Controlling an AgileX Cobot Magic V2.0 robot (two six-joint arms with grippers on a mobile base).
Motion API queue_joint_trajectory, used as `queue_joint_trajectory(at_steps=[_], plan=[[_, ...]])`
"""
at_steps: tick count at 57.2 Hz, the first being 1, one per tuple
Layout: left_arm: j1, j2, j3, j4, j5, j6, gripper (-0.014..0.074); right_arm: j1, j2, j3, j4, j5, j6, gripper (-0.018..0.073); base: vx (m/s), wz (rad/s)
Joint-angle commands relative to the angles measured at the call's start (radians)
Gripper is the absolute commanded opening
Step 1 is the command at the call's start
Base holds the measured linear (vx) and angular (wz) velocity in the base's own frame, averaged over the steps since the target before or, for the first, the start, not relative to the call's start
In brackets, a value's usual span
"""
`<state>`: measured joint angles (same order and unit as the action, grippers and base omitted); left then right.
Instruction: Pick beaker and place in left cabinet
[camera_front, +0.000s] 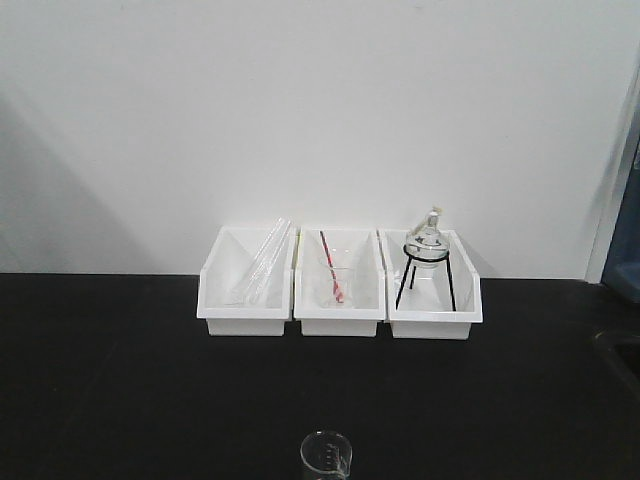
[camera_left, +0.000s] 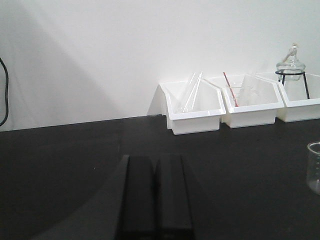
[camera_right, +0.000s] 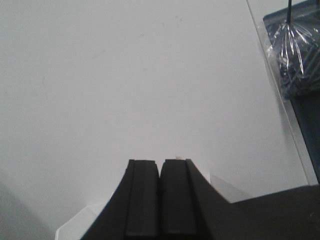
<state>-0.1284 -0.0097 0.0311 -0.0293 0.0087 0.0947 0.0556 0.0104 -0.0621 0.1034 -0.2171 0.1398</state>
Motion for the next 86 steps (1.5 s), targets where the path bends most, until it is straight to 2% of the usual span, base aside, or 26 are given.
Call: queue_joint_trajectory(at_steps=[1, 8, 20, 26, 36, 42, 47, 53, 59, 63, 69, 73, 78, 86], plan=[[-0.001, -0.018, 0.016, -0.007, -0.084, -0.003, 0.0001, -0.004, 0.070, -0.086, -0.006, -0.012, -0.053, 0.0014, 0.00, 0.00], [-0.001, -0.018, 0.016, -0.007, -0.084, -0.003, 0.0001, -0.004, 0.154, -0.112, -0.006, 0.022, -0.098, 0.0038, 0.00, 0.00], [-0.001, -0.018, 0.016, -0.007, -0.084, -0.003, 0.0001, -0.004, 0.301, -0.113, -0.006, 0.020, -0.102, 0.0106, 0.00, 0.00], [-0.001, -0.018, 0.016, -0.007, -0.084, -0.003, 0.0001, -0.004, 0.363, -0.113, -0.006, 0.015, -0.102, 0.0193, 0.00, 0.00], [-0.001, -0.018, 0.016, -0.007, -0.084, -0.003, 0.0001, -0.004, 0.458, -0.113, -0.006, 0.005, -0.109, 0.0426, 0.00, 0.00], [-0.001, -0.018, 0.016, -0.007, -0.084, -0.003, 0.0001, -0.003, 0.510, -0.113, -0.006, -0.067, -0.105, 0.0537, 0.00, 0.00], [-0.001, -0.018, 0.016, -0.007, -0.084, -0.003, 0.0001, -0.003, 0.569, -0.113, -0.029, -0.141, -0.109, 0.0593, 0.00, 0.00], [-0.001, -0.018, 0.016, -0.007, -0.084, -0.003, 0.0001, -0.003, 0.652, -0.126, -0.151, -0.204, -0.098, 0.0620, 0.00, 0.00], [-0.001, -0.018, 0.016, -0.007, -0.084, -0.003, 0.0001, -0.002, 0.766, -0.173, -0.395, -0.247, -0.028, 0.0617, 0.00, 0.00], [-0.001, -0.018, 0.016, -0.007, -0.084, -0.003, 0.0001, -0.002, 0.855, -0.217, -0.586, -0.320, 0.059, 0.0616, 0.00, 0.00], [-0.001, -0.018, 0.016, -0.007, -0.084, -0.003, 0.0001, -0.002, 0.983, -0.276, -0.774, -0.456, 0.177, 0.0616, 0.00, 0.00], [-0.001, -0.018, 0.016, -0.007, -0.084, -0.003, 0.0001, -0.002, 1.087, -0.313, -0.836, -0.526, 0.237, 0.0615, 0.00, 0.00], [-0.001, -0.018, 0.016, -0.007, -0.084, -0.003, 0.0001, -0.002, 1.212, -0.363, -0.873, -0.580, 0.249, 0.0613, 0.00, 0.00], [-0.001, -0.018, 0.016, -0.007, -0.084, -0.003, 0.0001, 0.045, 1.402, -0.446, -0.868, -0.610, 0.247, 0.0613, 0.00, 0.00]])
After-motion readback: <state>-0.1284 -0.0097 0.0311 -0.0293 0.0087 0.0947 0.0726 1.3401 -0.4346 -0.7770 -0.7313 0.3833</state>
